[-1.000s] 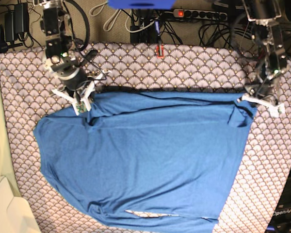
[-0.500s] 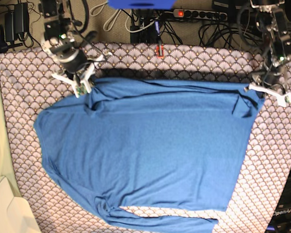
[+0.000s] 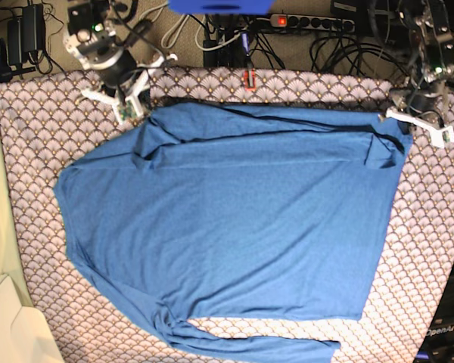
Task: Fold the T-shirt properly
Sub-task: 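Drag the held shoulder edge further toward the robot, straightening the shirt, then lower the shoulder edge onto the table with both grippers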
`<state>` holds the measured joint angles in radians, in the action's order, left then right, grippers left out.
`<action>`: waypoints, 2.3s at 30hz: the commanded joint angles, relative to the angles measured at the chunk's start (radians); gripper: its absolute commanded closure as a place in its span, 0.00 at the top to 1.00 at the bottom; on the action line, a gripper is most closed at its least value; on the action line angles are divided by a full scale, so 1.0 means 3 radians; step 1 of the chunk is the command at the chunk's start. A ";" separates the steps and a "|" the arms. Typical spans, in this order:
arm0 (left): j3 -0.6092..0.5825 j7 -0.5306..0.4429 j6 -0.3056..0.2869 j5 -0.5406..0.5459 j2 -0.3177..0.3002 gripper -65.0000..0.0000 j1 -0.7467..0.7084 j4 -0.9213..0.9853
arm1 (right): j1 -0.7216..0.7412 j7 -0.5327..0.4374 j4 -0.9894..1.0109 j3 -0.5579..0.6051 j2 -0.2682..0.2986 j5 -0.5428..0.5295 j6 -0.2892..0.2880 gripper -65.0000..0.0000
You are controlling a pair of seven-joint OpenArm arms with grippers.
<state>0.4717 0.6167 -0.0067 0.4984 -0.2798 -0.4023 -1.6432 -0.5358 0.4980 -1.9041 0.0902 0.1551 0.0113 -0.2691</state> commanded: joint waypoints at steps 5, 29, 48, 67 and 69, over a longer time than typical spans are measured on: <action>0.0031 -0.0058 0.0004 -0.0002 -0.0047 0.01 -0.0073 -0.0074 | -0.0155 -0.0246 -0.0069 -0.0012 0.0023 -0.0014 -0.0011 0.00; 0.0031 -0.0074 0.0004 -0.0007 -0.0026 0.01 -0.0043 -0.0059 | 0.0418 0.0312 -0.0049 -0.0007 -0.0044 -0.0030 -0.0133 0.53; 0.0011 -0.0058 0.0004 -0.0007 -0.0021 0.01 0.0070 -0.0059 | 0.0551 0.0276 0.0381 0.0004 -0.0115 -0.0030 -0.0139 0.52; 0.0016 -0.0028 0.0004 -0.0002 -0.0042 0.01 -0.0002 -0.0085 | 0.0351 0.0276 0.0202 0.0101 -0.0049 -0.0025 -0.0144 0.00; 0.0026 0.0095 0.0004 -0.0002 -0.0042 0.01 -0.0027 -0.0105 | 0.0269 0.0276 0.0064 0.0101 -0.0018 -0.0025 -0.0144 0.00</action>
<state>0.4706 0.6601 -0.0071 0.4976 -0.2794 -0.4099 -1.6547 -0.4541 0.6006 -1.8656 0.1226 0.1490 0.0128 -0.3138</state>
